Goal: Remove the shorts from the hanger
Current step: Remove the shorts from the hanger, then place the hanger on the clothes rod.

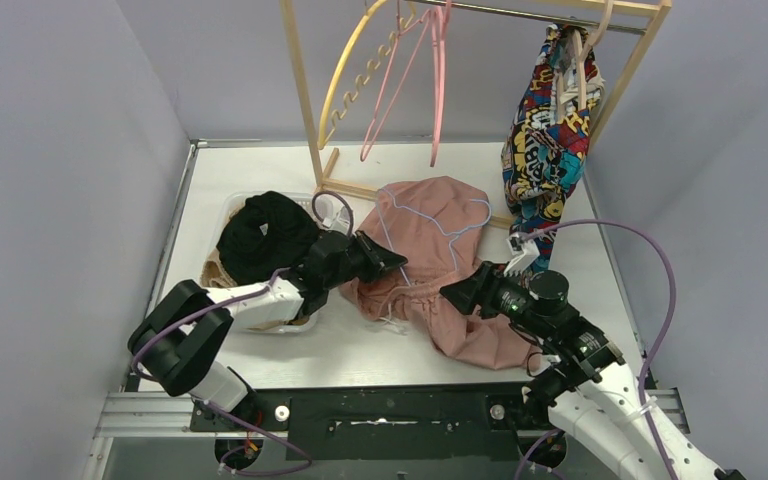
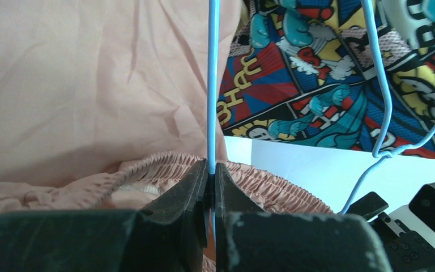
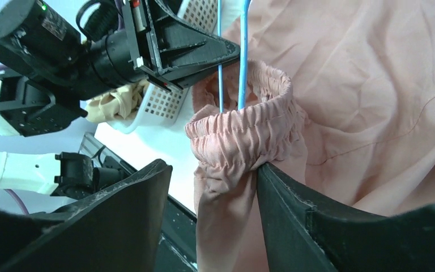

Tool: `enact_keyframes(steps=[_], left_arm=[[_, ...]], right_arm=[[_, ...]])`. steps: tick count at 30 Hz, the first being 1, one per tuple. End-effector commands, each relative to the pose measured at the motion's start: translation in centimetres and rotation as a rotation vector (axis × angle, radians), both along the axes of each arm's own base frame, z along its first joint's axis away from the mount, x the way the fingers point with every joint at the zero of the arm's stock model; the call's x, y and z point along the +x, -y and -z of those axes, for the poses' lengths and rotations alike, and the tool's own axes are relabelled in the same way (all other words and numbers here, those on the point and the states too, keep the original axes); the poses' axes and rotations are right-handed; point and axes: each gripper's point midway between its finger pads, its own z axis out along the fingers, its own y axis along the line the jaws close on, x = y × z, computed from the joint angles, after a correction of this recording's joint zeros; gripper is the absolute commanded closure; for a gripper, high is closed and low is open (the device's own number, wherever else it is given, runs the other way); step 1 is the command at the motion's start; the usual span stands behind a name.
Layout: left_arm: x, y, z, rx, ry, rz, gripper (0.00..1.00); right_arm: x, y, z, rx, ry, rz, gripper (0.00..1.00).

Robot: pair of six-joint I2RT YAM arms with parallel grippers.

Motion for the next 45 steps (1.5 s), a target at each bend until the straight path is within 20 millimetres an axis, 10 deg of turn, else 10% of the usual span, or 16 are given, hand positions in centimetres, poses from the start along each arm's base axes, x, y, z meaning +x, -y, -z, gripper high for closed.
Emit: enact_keyframes(steps=[1,8,15,26,30,36,45], left_arm=[[1.0,-0.5,-8.0,-0.203,0.182,-0.034,1.0],[2.2,-4.1,-10.6,-0.252,0.232,-0.17,1.0],[3.9,-8.4,-11.6,-0.296,0.246,-0.304,1.0],[4.3,-9.5,-15.1,-0.34,0.374,-0.302,1.0],[4.0,-10.5,-16.7,-0.341,0.43,-0.313,1.0],[3.3,-12.3,-19.4,-0.323,0.501,-0.334,1.0],[0.5,-12.1,-20.9,-0.396,0.549,-0.241,1.0]], right_arm=[[1.2,0.5,-5.2,0.058,0.152,0.054,0.41],[1.4,0.0,-6.1,0.059,0.162,0.035,0.4],[-1.3,-1.9,0.1,0.026,-0.059,-0.12,0.49],[-5.2,-1.0,4.9,-0.043,-0.256,-0.195,0.76],[-3.5,-0.6,2.2,-0.013,-0.161,-0.11,0.71],[-0.5,-1.2,-4.2,0.168,-0.001,0.002,0.38],[1.3,-3.4,-7.9,0.38,0.04,-0.012,0.29]])
